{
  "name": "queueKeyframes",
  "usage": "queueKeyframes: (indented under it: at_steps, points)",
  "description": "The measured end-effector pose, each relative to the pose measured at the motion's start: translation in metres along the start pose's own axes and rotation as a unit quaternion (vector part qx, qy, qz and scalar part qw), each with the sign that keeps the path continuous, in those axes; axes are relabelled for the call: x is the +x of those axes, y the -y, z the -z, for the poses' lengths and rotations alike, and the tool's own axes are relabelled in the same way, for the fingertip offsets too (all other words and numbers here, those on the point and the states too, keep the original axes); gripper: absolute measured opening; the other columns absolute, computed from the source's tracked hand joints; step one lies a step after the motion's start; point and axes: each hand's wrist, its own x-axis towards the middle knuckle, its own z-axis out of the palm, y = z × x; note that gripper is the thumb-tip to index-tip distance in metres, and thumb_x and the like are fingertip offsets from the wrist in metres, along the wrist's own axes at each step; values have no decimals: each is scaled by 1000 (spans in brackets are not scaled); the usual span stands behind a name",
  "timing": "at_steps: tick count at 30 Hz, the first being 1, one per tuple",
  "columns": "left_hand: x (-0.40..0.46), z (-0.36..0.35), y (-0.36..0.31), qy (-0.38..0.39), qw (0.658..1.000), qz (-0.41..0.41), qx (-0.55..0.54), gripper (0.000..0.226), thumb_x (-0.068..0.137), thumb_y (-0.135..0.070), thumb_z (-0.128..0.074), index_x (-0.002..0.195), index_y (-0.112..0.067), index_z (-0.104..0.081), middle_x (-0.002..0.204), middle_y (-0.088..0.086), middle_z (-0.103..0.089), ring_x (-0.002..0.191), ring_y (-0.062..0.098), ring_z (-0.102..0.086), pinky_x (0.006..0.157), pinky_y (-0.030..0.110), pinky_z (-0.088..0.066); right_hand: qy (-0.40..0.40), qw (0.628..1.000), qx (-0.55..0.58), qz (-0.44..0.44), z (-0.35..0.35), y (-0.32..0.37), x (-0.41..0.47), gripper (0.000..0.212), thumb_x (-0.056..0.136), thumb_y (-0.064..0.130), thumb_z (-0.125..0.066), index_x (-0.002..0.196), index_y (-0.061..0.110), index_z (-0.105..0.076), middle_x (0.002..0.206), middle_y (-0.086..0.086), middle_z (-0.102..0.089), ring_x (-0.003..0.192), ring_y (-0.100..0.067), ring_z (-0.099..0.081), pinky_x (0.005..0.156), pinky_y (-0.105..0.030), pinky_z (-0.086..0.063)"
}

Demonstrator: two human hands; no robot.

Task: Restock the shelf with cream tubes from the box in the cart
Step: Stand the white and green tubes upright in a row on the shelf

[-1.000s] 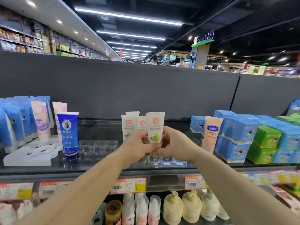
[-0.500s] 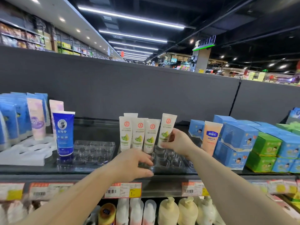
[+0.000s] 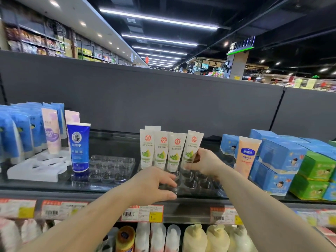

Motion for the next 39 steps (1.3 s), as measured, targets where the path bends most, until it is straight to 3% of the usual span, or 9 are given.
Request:
queueKeyframes:
  at_steps: [9,18,23,26,31,36,39]
  points:
    - [-2,1,-3,5,1000,10,7,38,88,-44,-62,126,-37,-61,142,-22,-47,129,-3,-41,108,25,-32,21,998,-34,40,3,4,-3,40,81,21,-77,115,30,-58,104,15,-62,94,-6,-59,86,-27,-46]
    - [0,1,-1,3,1000,23,-1,37,86,-45,-64,123,-39,-62,140,-28,-47,128,-7,-40,109,24,-32,70,997,-28,9,2,-4,1,36,86,31,-71,119,32,-56,115,12,-63,100,-7,-57,92,-32,-46]
    - [1,0,-1,-1,999,38,-17,37,85,-46,-66,120,-39,-64,137,-32,-48,125,-10,-41,108,24,-33,71,997,-13,2,0,-8,4,37,91,34,-64,127,30,-55,128,10,-61,114,-13,-58,99,-36,-45]
    - [-1,1,-5,-4,999,49,-17,39,84,-47,-66,122,-38,-63,137,-30,-50,124,-7,-44,110,29,-37,72,997,-14,-13,1,-6,2,35,90,35,-65,124,28,-57,127,7,-62,105,-10,-58,95,-33,-46]
    - [-19,4,-15,-68,994,83,-24,47,85,-50,-63,130,-41,-54,142,-18,-49,131,4,-42,110,33,-35,-16,999,-4,-41,7,11,-23,39,85,44,-69,117,25,-56,112,9,-62,88,-5,-55,66,-21,-44]
    - [-83,22,-10,-168,980,110,-9,41,90,-46,-60,128,-32,-58,130,-13,-58,117,4,-52,97,22,-39,-300,951,0,70,-18,58,-82,18,88,34,-65,89,19,-56,86,2,-60,80,-18,-55,65,-30,-38]
    - [-147,34,10,-190,971,140,-19,38,90,-44,-61,125,-30,-61,123,-16,-61,112,2,-56,94,18,-41,-238,961,20,143,-77,116,-122,9,91,29,-61,88,21,-61,85,5,-62,81,-16,-56,69,-27,-38]
